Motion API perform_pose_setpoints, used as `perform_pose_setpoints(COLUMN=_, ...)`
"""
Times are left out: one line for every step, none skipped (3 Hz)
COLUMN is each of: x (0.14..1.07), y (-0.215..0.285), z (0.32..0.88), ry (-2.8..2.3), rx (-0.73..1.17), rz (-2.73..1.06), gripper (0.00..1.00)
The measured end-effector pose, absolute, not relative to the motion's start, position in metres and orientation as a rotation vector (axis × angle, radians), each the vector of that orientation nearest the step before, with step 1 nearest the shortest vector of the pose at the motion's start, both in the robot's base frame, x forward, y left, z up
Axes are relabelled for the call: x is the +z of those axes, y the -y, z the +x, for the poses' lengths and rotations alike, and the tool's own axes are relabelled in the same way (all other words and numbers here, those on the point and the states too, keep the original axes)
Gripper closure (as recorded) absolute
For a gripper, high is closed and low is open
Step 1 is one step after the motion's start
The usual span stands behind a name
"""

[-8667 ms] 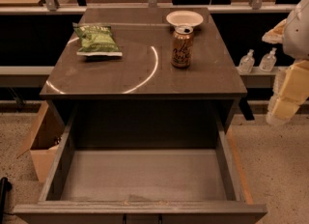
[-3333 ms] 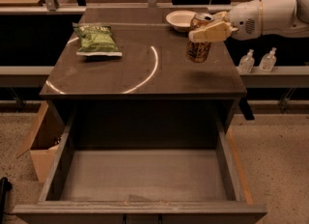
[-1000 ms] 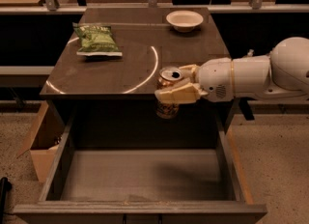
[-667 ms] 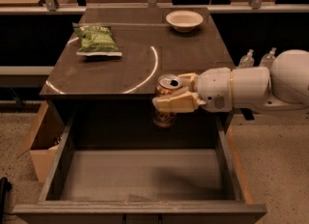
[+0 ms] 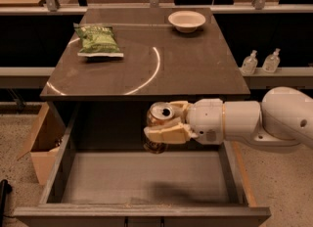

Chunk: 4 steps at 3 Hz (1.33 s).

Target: Place orange can into top drawer

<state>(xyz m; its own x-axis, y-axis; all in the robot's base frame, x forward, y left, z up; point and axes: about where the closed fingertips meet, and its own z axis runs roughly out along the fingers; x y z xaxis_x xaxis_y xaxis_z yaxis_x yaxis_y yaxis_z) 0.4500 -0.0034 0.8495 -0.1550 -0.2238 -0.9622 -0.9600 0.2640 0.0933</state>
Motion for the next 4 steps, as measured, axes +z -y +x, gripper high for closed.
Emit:
perform_pose_setpoints(x=0.808, y=-0.015, z=0.435, ry=-1.562, rx=1.002, rz=-1.158, gripper=1.00)
perform_pose_setpoints(x=0.763, y=-0.025, z=0.429, ry=-1.569, rx=0.998, rz=-1.178, gripper=1.00)
perform_pose_setpoints(x=0.729, y=-0.025, z=0.440, ry=-1.580, rx=0.961, rz=-1.202, gripper=1.00)
perform_pose_setpoints(x=0.704, y=-0.019, z=0.455, ry=-1.594, rx=0.912, rz=-1.235, gripper=1.00)
